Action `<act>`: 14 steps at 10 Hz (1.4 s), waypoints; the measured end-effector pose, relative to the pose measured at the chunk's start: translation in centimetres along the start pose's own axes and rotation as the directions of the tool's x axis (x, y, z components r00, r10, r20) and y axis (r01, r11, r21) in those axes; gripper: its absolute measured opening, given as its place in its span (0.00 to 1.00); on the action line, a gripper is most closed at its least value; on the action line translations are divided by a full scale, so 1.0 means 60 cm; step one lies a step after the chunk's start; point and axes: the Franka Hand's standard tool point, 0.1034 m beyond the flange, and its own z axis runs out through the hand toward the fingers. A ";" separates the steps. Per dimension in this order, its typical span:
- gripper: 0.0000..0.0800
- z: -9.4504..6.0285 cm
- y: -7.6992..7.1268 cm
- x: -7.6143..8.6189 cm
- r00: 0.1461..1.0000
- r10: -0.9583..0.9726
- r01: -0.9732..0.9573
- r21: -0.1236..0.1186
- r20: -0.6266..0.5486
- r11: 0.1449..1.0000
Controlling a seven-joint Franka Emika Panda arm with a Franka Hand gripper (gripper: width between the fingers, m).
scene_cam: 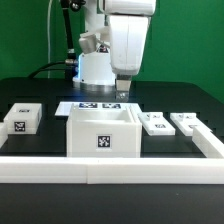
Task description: Assemble cabinet
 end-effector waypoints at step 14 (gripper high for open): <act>1.00 0.111 -0.204 0.000 1.000 -0.004 0.006 0.076 -0.022 0.997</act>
Offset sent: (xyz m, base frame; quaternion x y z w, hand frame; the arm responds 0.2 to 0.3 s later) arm -0.0672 0.0107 -0.0130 -0.0178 0.0486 -0.0012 0.9987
